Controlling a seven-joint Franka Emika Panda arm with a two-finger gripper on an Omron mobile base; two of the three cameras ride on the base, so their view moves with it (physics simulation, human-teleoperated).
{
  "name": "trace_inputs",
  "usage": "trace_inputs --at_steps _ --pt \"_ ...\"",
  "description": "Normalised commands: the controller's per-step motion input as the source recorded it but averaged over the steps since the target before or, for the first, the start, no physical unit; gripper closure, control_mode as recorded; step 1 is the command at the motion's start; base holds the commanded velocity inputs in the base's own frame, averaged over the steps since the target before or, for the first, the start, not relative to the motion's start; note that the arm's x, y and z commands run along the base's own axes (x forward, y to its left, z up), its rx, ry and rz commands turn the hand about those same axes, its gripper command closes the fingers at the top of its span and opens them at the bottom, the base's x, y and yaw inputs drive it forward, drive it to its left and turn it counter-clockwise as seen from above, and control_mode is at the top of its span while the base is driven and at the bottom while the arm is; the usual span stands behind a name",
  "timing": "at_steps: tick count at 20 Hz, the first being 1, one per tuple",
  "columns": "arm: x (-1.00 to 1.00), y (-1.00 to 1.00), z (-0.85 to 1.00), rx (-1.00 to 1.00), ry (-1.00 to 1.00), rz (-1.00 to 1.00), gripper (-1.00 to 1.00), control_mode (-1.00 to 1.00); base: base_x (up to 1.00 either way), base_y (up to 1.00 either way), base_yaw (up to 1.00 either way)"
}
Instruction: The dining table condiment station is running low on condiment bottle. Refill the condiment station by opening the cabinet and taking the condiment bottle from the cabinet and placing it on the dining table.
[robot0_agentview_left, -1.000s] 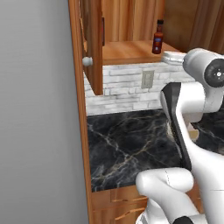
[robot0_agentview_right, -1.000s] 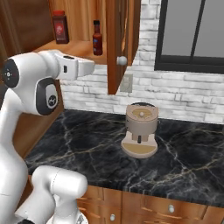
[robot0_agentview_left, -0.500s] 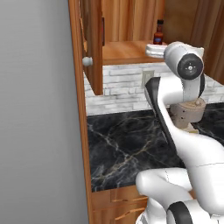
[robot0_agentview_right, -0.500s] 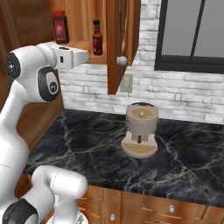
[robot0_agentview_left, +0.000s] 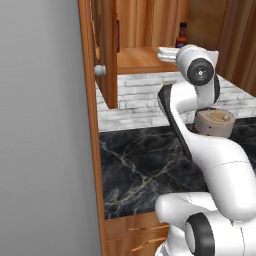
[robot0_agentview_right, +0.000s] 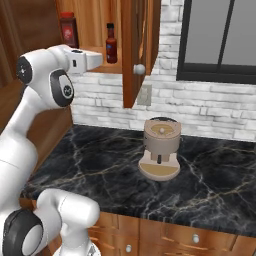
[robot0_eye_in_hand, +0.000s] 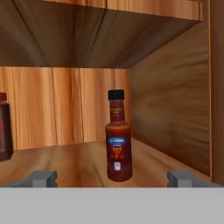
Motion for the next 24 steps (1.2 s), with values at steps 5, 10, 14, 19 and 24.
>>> trace_inputs --at_steps 5,10,14,19,24 --pt "0.41 -0.11 0.0 0.0 0.0 0.0 -1.0 -1.0 0.0 0.0 0.0" --pt "0.32 -0.14 0.0 0.0 0.03 0.0 -1.0 -1.0 0.0 0.0 0.0" --pt "0.3 -0.05 0.0 0.0 0.1 0.0 -1.0 -1.0 0.0 0.0 0.0" --pt "0.29 -0.02 0.0 0.0 0.07 0.0 -1.0 -1.0 0.0 0.0 0.0" --pt "0.21 -0.16 0.01 0.0 0.02 0.0 -1.0 -1.0 0.0 0.0 0.0"
